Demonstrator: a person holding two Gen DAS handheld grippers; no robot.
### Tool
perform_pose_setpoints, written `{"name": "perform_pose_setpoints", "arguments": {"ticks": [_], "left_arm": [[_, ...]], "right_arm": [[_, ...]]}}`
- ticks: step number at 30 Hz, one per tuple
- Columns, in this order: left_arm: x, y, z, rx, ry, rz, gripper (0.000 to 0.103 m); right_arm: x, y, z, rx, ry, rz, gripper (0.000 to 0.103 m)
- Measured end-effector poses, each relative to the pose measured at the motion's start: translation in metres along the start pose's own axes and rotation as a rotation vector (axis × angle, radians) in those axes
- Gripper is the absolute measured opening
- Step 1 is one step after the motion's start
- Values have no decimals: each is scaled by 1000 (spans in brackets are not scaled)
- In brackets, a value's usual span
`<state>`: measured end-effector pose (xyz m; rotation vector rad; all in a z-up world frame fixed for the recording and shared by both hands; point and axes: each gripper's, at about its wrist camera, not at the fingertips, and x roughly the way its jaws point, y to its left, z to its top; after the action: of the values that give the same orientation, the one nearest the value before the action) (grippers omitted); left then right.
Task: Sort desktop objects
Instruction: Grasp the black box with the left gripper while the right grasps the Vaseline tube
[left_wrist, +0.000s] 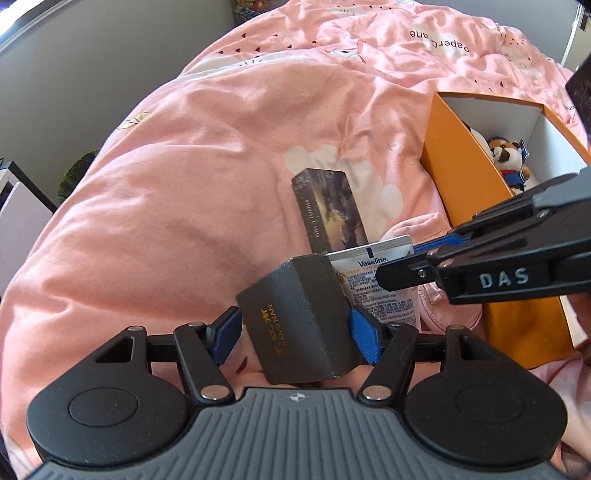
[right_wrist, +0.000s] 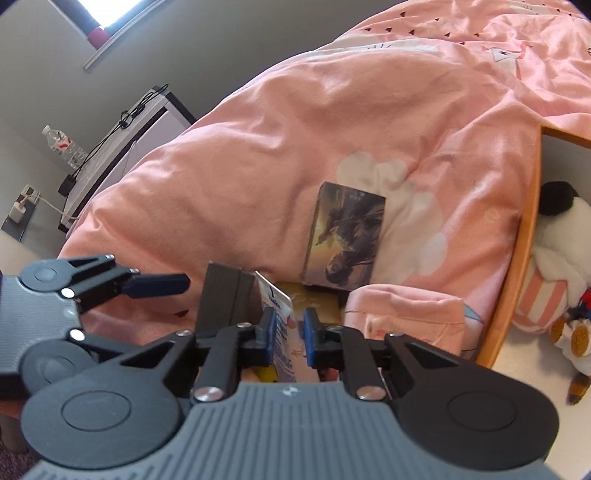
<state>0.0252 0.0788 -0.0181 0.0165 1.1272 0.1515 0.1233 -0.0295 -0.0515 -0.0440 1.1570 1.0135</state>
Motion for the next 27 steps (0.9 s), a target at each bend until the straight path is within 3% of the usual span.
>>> {"name": "perform_pose_setpoints", "arguments": {"ticks": [8,14,20,27], "left_arm": [[-12,12,-2,-19,17,-8,74],[-10,14,-2,-27,43,-88,74],[0,8,-1,-27,59,-35,74],[0,21,-2,-102,68,-66,55]], "right_arm": [[0,16,-5,-46,0,37,17],[-1,20,-3,-59,-18,63,17],[-2,26,-2,-73,-27,84,17],[-6,21,-4,-54,-34,63,17]]}}
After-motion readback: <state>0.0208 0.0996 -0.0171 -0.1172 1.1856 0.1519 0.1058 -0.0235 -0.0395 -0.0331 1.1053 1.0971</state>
